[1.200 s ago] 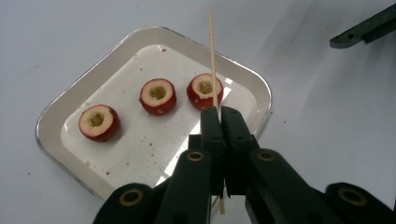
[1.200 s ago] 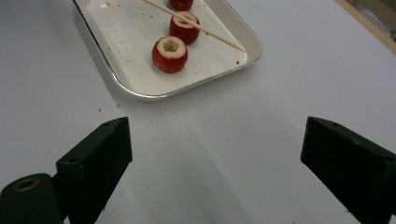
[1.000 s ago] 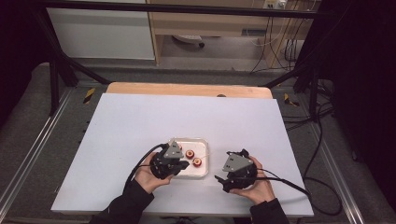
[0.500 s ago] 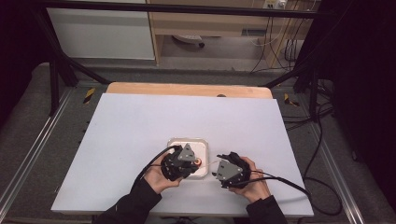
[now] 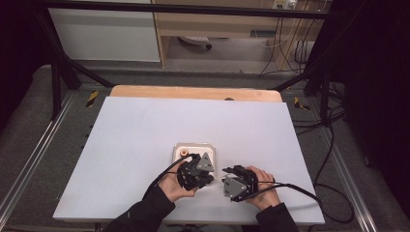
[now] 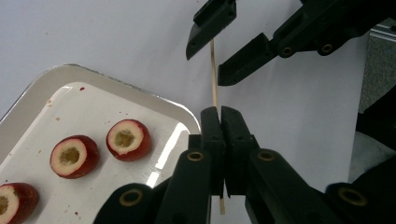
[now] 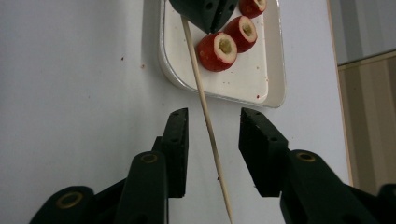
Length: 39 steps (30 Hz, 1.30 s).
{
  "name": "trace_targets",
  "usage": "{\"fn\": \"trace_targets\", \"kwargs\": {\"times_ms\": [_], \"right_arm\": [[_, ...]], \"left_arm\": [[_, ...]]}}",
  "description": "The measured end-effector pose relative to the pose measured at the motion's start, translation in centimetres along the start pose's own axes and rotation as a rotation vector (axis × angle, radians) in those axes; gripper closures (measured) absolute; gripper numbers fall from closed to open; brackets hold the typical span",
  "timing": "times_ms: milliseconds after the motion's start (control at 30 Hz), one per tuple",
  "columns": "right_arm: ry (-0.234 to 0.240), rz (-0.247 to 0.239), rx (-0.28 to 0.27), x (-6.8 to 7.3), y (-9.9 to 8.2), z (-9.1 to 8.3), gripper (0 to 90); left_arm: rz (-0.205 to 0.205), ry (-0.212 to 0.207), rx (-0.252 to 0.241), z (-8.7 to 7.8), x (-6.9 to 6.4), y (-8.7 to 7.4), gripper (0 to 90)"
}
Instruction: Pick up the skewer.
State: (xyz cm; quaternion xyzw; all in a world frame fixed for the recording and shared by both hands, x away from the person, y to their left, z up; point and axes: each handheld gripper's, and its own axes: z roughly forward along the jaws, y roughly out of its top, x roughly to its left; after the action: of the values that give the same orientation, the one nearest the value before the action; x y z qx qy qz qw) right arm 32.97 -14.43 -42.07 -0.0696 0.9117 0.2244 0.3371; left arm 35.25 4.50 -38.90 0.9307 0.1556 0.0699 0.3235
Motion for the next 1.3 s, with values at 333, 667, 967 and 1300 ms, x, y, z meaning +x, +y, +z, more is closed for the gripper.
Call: {"fn": "trace_targets", "kwargs": {"times_ms": [333, 667, 967, 1300], "right_arm": [[0.018, -0.093, 0.004, 0.4, -0.1, 0.3, 82.0], [0.027, -0.15, 0.027, 0.7, 0.0, 0.4, 89.0], [-0.012, -0.231, 0.077, 0.5, 0.0, 0.3, 89.2], [-0.03, -0.348, 0.111, 0.5, 1.3, 0.7, 89.2]], "left_arm": [[0.009, -0.016, 0.008, 0.2, -0.2, 0.1, 88.5], [0.006, -0.022, 0.008, 0.3, -0.2, 0.1, 88.5], [-0.067, -0.044, 0.095, 0.7, 0.7, 0.2, 76.2], [-0.105, -0.052, 0.184, 1.8, 1.0, 0.6, 87.3]]}}
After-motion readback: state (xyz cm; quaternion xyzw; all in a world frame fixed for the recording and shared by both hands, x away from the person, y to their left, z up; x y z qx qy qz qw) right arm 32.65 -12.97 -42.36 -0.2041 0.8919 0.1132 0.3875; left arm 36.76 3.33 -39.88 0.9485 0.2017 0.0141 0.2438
